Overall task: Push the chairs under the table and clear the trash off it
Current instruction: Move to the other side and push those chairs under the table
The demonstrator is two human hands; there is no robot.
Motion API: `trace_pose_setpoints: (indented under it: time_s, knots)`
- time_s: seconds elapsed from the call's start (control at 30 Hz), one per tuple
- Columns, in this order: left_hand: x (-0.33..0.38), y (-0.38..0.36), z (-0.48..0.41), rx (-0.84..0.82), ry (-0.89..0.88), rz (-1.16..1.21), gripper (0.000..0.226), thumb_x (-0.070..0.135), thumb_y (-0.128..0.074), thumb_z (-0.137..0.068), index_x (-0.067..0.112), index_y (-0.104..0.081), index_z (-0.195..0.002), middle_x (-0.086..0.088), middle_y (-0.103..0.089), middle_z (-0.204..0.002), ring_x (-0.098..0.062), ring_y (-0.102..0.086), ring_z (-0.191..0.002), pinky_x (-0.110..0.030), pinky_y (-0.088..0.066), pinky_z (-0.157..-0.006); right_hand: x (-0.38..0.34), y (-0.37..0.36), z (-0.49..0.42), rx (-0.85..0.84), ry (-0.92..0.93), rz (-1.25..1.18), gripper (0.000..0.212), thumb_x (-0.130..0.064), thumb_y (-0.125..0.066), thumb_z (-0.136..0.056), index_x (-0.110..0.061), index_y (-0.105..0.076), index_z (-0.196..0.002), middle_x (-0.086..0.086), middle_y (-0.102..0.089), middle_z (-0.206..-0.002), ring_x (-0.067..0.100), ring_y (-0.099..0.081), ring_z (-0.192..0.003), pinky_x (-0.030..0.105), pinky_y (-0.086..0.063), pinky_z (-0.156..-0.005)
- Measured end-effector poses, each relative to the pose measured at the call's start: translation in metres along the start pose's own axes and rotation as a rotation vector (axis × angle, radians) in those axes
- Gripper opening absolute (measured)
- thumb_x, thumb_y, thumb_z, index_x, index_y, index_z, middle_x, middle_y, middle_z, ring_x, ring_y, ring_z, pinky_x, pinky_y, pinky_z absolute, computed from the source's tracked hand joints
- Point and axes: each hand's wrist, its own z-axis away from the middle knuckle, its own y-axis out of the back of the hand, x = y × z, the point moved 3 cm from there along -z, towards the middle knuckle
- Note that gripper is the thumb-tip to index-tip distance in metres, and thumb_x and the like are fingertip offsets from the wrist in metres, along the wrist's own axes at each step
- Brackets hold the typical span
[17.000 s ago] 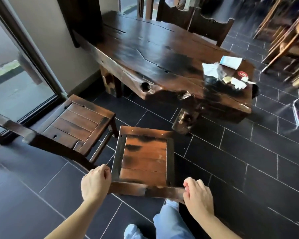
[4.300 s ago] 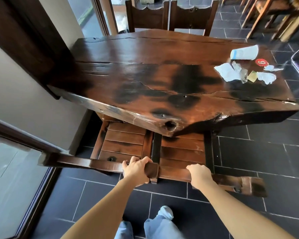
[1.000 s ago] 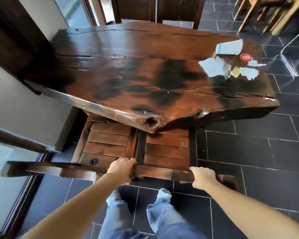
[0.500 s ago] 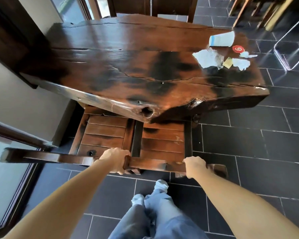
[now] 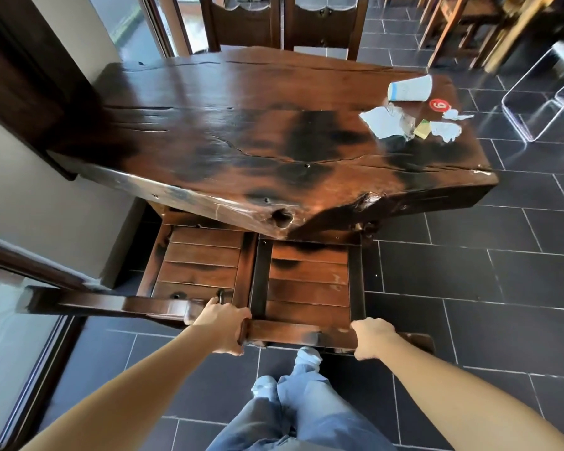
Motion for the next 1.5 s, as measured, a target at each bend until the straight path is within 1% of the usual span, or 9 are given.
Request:
trace_pose_setpoints:
  time_s: [0.17,0.3,0.47,0.63,0.73,0.83,0.93,1.07,1.5]
  knots:
    - [-0.003,0.016,-0.006,-0.064,0.015,0.097,0.054,0.061,-0.042,-0.086,0.026,-0.055,-0.125,-0.003,-0.066,-0.116,-0.026,-0.059,-0.111,-0.038,-0.04,-0.096,-0.005,0.034,-0.002,-0.179,0.082,0.28,0.053,-0.016,-0.071,-0.075,-0.008,-0.055,-0.125,0.009,-0.058,-0.12,0.029,-0.06,-0.107,0.034,-0.049,-0.082]
    - [-0.03,0.058,-0.014,0.045,0.029,0.253,0.035,0.048,-0.045,-0.092,0.025,-0.06,-0.114,0.002,-0.066,-0.114,-0.02,-0.061,-0.104,-0.033,-0.047,-0.085,-0.024,0.067,-0.01,-0.223,0.15,0.283,0.02,-0.011,-0.055,-0.087,-0.003,-0.062,-0.104,0.005,-0.052,-0.081,0.025,-0.054,-0.081,0.033,-0.05,-0.075]
    - [-0.104,0.049,0.005,0.184,0.181,0.431,0.034,0.041,-0.049,-0.091,0.031,-0.052,-0.123,0.008,-0.062,-0.122,-0.016,-0.059,-0.11,-0.031,-0.048,-0.089,-0.081,0.088,-0.029,0.016,0.349,-0.163,0.033,-0.03,-0.046,-0.095,-0.016,-0.062,-0.12,0.004,-0.06,-0.127,0.024,-0.057,-0.114,0.034,-0.044,-0.1]
    - [-0.178,-0.037,0.06,0.016,0.368,0.285,0.055,0.039,-0.049,-0.09,0.029,-0.033,-0.141,0.006,-0.043,-0.145,-0.016,-0.039,-0.134,-0.04,-0.023,-0.113,-0.202,0.118,-0.006,0.018,0.493,-0.436,0.048,-0.046,-0.042,-0.095,-0.009,-0.064,-0.116,0.011,-0.062,-0.124,0.029,-0.054,-0.118,0.036,-0.04,-0.098]
    - [-0.227,-0.075,0.093,0.06,0.357,0.173,0.073,0.044,-0.055,-0.087,0.027,-0.02,-0.149,0.009,-0.02,-0.156,-0.01,-0.015,-0.145,-0.051,-0.005,-0.116,-0.258,0.124,0.01,0.018,0.535,-0.386,0.069,-0.056,-0.057,-0.083,-0.011,-0.047,-0.134,0.01,-0.051,-0.138,0.029,-0.049,-0.126,0.037,-0.04,-0.1]
    - [-0.294,-0.091,0.11,0.139,0.476,0.172,0.078,0.042,-0.06,-0.083,0.025,-0.02,-0.148,0.008,-0.018,-0.157,-0.013,-0.014,-0.146,-0.049,-0.006,-0.115,-0.294,0.113,0.019,0.178,0.466,-0.054,0.068,-0.038,-0.073,-0.076,-0.007,-0.042,-0.127,0.014,-0.053,-0.128,0.034,-0.055,-0.115,0.043,-0.047,-0.088]
    - [-0.346,-0.103,0.108,0.17,0.519,0.226,0.063,0.03,-0.063,-0.081,0.03,-0.037,-0.138,0.009,-0.031,-0.149,-0.013,-0.023,-0.141,-0.054,-0.012,-0.113,-0.31,0.111,0.019,0.238,0.323,-0.017,0.057,-0.019,-0.072,-0.078,-0.006,-0.043,-0.126,0.015,-0.057,-0.124,0.034,-0.058,-0.112,0.041,-0.049,-0.087]
    - [-0.375,-0.115,0.082,0.216,0.498,0.369,0.051,0.011,-0.064,-0.074,0.023,-0.055,-0.122,-0.004,-0.052,-0.128,-0.036,-0.048,-0.114,-0.044,-0.04,-0.099,-0.314,0.115,0.026,0.25,0.243,-0.073,0.05,-0.016,-0.074,-0.075,-0.01,-0.05,-0.118,0.012,-0.061,-0.117,0.033,-0.061,-0.107,0.039,-0.05,-0.083]
    - [-0.383,-0.131,0.074,0.15,0.426,0.358,0.042,0.011,-0.052,-0.082,0.036,-0.055,-0.116,0.0,-0.046,-0.122,-0.029,-0.045,-0.113,-0.036,-0.041,-0.099,-0.323,0.099,0.031,0.279,0.187,0.011,0.04,-0.02,-0.073,-0.076,-0.016,-0.053,-0.111,0.01,-0.063,-0.116,0.031,-0.059,-0.11,0.037,-0.043,-0.096]
